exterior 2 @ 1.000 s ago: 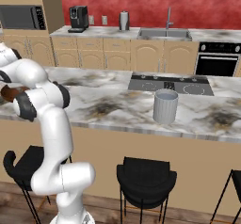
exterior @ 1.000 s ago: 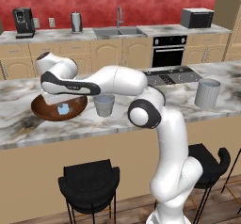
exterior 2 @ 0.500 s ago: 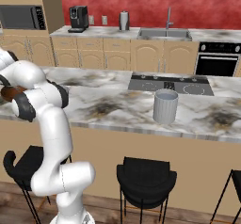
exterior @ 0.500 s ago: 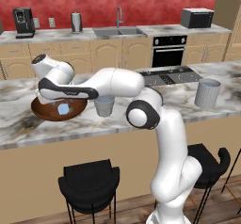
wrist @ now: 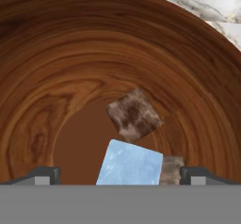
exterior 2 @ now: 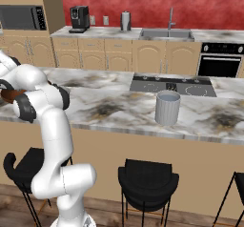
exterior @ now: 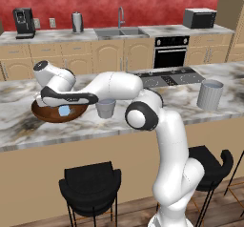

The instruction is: There are four ice cubes in the ice bowl. Place two ice cubes in each glass of water.

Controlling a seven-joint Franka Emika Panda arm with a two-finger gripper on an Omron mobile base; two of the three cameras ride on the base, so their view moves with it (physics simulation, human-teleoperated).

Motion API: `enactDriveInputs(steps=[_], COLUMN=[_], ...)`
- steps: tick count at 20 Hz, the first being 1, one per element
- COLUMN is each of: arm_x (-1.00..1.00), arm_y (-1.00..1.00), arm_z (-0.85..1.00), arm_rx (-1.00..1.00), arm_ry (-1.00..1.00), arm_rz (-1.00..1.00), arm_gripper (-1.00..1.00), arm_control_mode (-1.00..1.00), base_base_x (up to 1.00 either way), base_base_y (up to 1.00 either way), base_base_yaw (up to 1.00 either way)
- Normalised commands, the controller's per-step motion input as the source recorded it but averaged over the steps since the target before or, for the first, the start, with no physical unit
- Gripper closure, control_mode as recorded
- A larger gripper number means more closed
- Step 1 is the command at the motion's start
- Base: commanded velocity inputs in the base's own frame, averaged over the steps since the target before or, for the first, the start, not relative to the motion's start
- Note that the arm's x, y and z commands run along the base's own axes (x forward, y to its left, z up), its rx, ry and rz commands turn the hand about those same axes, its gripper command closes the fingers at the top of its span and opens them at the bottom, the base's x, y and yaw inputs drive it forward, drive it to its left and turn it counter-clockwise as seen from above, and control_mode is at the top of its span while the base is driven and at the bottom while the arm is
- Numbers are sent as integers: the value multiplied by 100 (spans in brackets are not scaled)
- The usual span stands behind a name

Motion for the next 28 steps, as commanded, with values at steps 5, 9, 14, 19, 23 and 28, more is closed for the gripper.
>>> enactDriveInputs(steps=[5,9,14,19,23,28], arm_x=[7,-5,0,0,0,0], arm_y=[5,0,0,-6,-12,-10], arm_z=[-12,-5,-7,-23,-34,-30], arm_rx=[3,0,0,0,0,0], arm_ry=[-3,0,0,0,0,0], arm_rz=[2,0,0,0,0,0], arm_gripper=[-100,-100,-100,-100,-100,100], arm_control_mode=[-100,-100,-100,-100,-100,-100], base_base_x=[0,0,0,0,0,0], base_base_y=[0,0,0,0,0,0], base_base_yaw=[0,0,0,0,0,0])
